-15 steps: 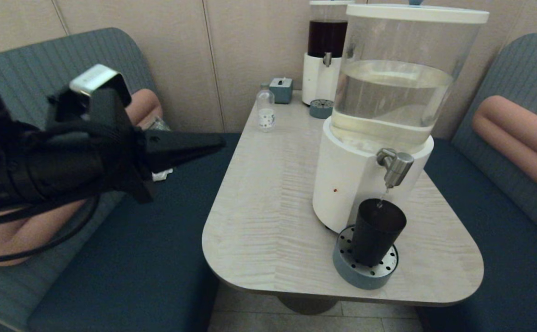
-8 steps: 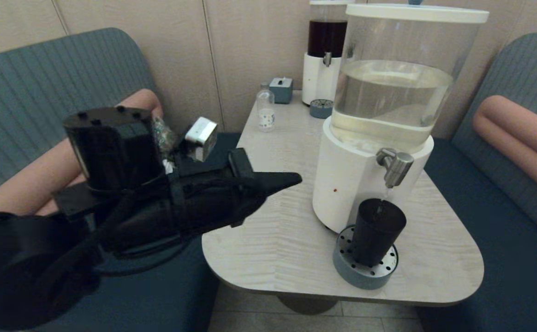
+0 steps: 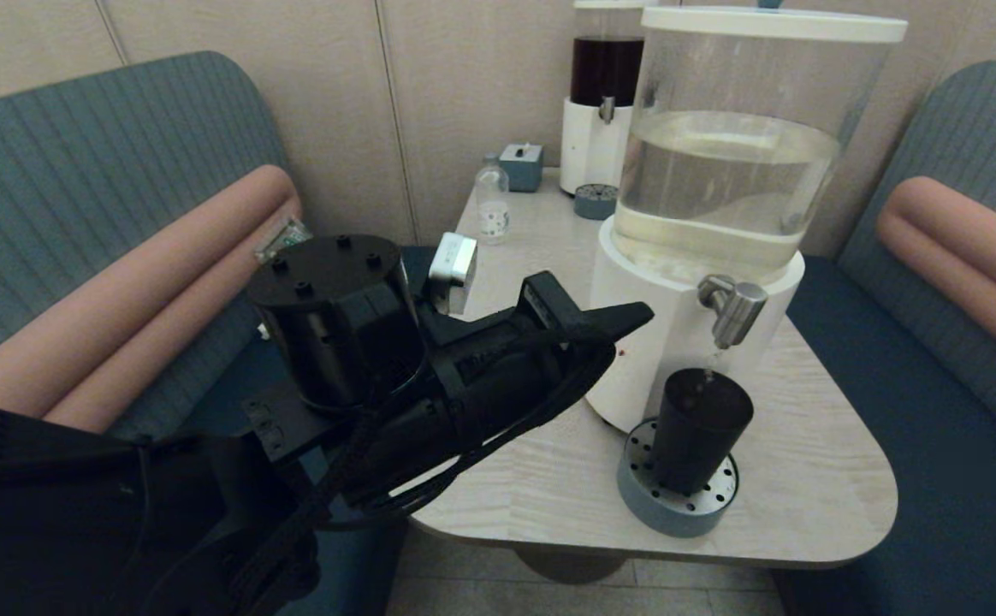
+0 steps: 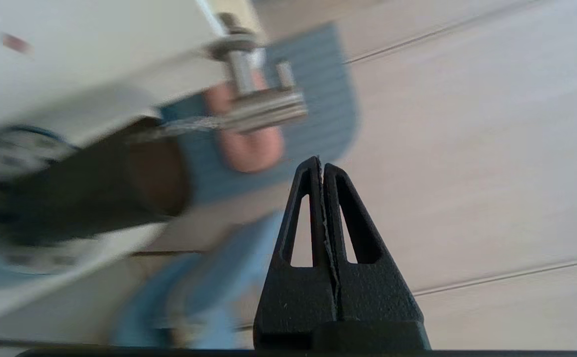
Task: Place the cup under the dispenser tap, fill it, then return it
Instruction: Turn off the faucet
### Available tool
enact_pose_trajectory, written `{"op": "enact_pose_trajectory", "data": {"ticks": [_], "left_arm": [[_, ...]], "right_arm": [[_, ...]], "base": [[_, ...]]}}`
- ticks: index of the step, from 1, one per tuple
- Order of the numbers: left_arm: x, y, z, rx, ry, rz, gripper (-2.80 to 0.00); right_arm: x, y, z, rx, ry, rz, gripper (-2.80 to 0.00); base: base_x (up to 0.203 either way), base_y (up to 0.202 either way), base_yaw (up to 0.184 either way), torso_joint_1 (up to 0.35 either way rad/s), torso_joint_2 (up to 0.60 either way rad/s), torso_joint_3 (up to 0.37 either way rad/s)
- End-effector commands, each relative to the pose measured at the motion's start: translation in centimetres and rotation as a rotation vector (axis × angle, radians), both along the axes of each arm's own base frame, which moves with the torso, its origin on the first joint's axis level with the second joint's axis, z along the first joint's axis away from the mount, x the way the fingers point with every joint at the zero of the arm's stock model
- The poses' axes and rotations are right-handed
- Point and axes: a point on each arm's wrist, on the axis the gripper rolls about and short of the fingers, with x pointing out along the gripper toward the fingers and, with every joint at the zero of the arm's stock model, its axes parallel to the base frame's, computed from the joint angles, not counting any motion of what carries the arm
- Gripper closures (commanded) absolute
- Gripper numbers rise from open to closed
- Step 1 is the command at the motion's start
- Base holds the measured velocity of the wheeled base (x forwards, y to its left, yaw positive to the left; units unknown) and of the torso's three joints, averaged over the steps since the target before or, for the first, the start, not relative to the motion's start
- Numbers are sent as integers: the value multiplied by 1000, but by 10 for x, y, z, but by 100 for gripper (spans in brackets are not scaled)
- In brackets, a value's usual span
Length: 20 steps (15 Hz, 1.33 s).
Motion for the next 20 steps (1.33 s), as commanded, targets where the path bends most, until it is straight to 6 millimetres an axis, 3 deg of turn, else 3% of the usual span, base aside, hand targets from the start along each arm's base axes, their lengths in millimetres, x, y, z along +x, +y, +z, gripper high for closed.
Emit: {"op": "enact_pose_trajectory", "data": {"ticks": [1, 3, 9, 20], "left_arm": [[0, -4, 1, -27, 23, -17, 0], [4, -8, 4, -56, 49, -27, 0], [25, -31, -16, -43, 88, -31, 0], [36, -45, -14, -79, 72, -43, 0]], "right_arm": [[0, 0, 0, -1, -2, 0, 0], [0, 0, 0, -1, -1, 0, 0], [0, 0, 0, -1, -2, 0, 0], [0, 0, 0, -1, -2, 0, 0]], "base": [[0, 0, 0, 0, 0, 0], [0, 0, 0, 0, 0, 0], [0, 0, 0, 0, 0, 0], [0, 0, 0, 0, 0, 0]]}}
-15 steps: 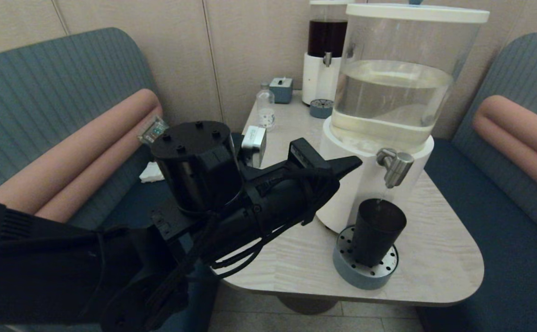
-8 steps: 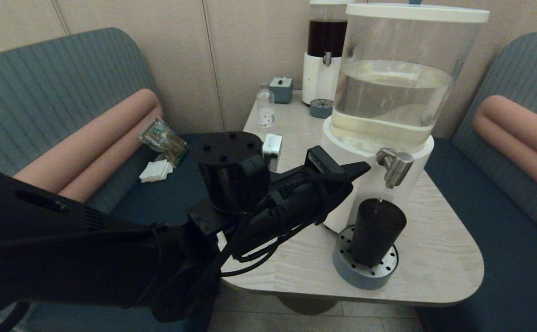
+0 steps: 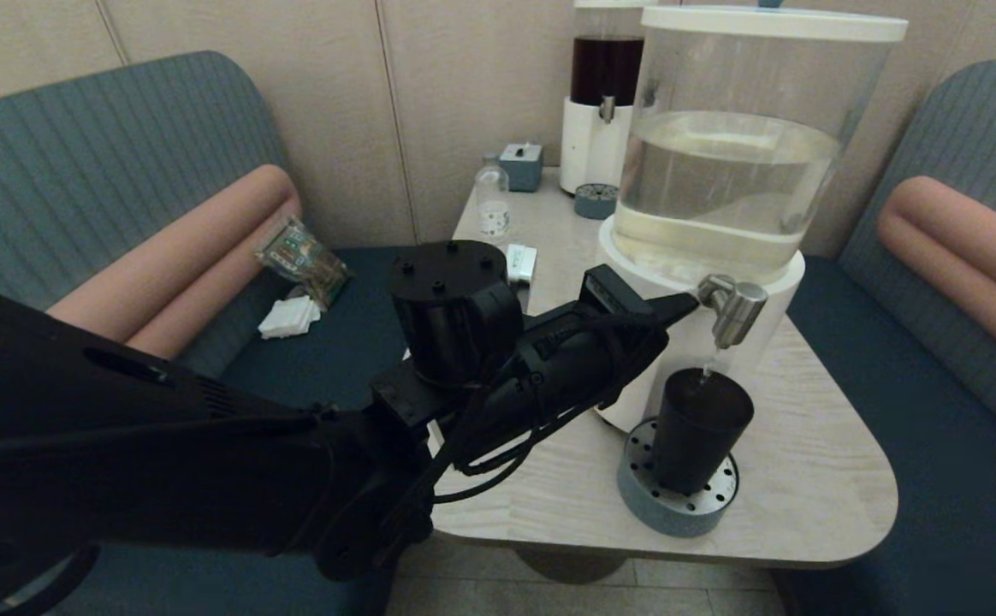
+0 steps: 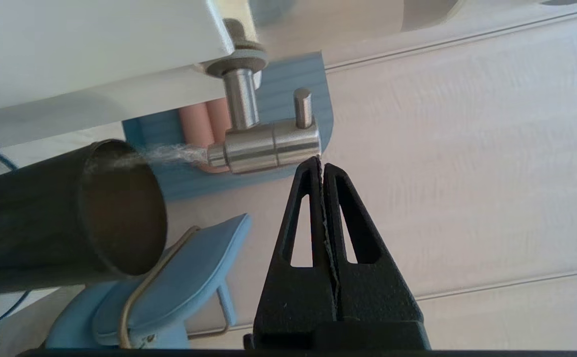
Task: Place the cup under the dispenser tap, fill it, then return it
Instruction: Turn off the faucet
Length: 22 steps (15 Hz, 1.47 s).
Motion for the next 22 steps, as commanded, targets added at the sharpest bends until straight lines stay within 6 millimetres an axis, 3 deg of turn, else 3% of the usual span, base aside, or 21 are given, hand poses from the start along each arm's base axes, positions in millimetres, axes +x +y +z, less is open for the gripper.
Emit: {"op": "enact_pose_trajectory", "data": {"ticks": [1, 22], "left_arm": [[3, -3, -1, -10, 0, -4, 0], [29, -35, -8, -45, -31, -8, 0]], "right_arm": [[0, 0, 0, -1, -2, 0, 0], [0, 0, 0, -1, -2, 0, 0]], "base": [[0, 0, 0, 0, 0, 0], [0, 0, 0, 0, 0, 0]]}}
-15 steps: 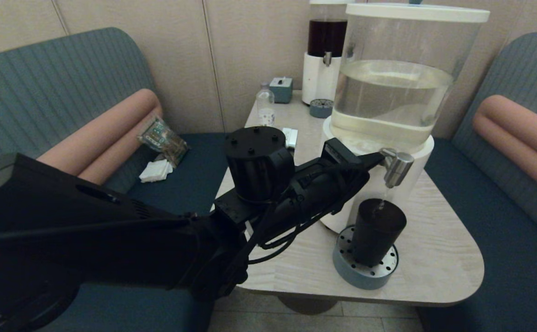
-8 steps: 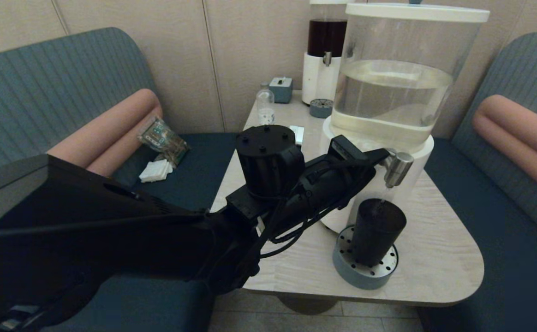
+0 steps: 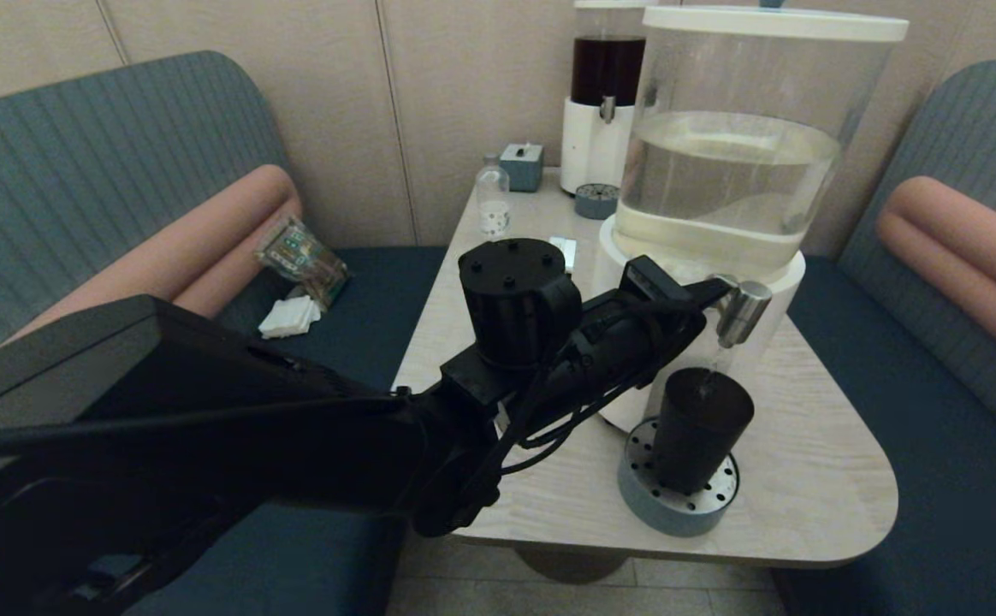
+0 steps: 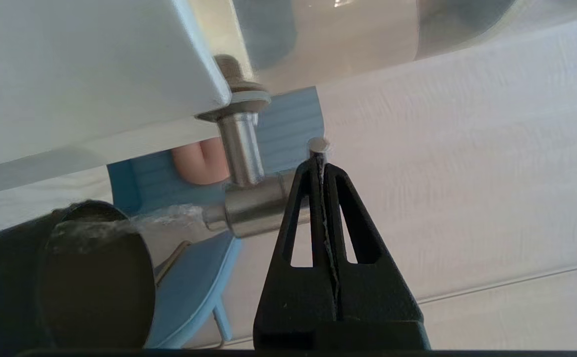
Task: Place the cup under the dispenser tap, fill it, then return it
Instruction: Turn off the faucet
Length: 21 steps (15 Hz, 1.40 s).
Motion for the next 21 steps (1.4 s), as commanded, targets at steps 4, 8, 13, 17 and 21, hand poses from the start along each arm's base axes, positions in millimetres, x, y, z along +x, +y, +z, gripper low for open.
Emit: {"op": "enact_pose_trajectory", "data": {"ticks": [4, 8, 13, 17, 21], "left_arm": [[3, -4, -2, -11, -6, -16, 0], [5, -6, 2, -18, -20, -38, 0], [13, -15, -6, -17, -22, -45, 0], [15, -18, -8, -15, -28, -68, 0], [16, -18, -12, -8, -23, -60, 0]], "right_arm": [[0, 0, 0, -1, 0, 0, 0], [0, 0, 0, -1, -2, 0, 0], [0, 0, 0, -1, -2, 0, 0], [0, 0, 0, -1, -2, 0, 0], [0, 0, 0, -1, -2, 0, 0]], "base": [[0, 0, 0, 0, 0, 0], [0, 0, 0, 0, 0, 0], [0, 0, 0, 0, 0, 0], [0, 0, 0, 0, 0, 0], [0, 0, 0, 0, 0, 0]]}}
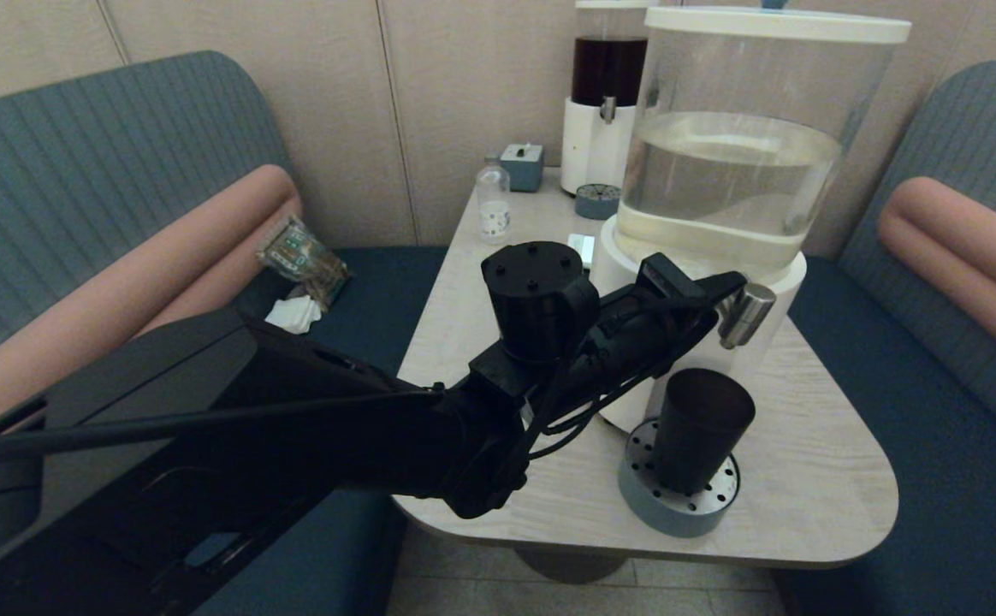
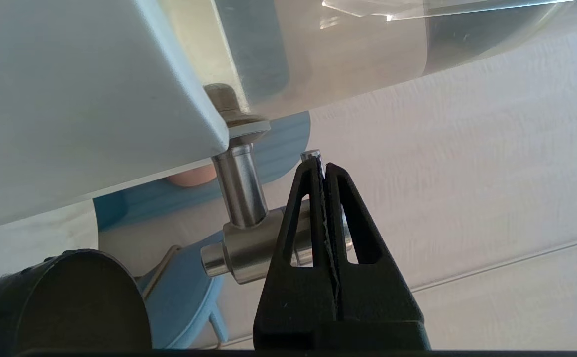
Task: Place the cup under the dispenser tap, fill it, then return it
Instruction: Turn off the faucet, then place the cup next to the water dispenser
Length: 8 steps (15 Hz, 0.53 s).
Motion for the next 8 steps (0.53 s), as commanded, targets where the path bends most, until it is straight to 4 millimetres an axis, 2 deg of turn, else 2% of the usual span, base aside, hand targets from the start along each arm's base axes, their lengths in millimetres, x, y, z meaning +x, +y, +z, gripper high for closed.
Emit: {"op": "enact_pose_trajectory", "data": {"ticks": [1, 5, 8], "left_arm": [[-1, 2, -2, 7, 13, 2, 0], [-14, 25, 12, 17, 9, 26, 0], [-20, 49, 21, 55, -50, 136, 0]], "right_arm": [[0, 0, 0, -1, -2, 0, 0], [0, 0, 0, -1, -1, 0, 0], [0, 0, 0, -1, -2, 0, 0]], "base": [[0, 0, 0, 0, 0, 0], [0, 0, 0, 0, 0, 0], [0, 0, 0, 0, 0, 0]]}}
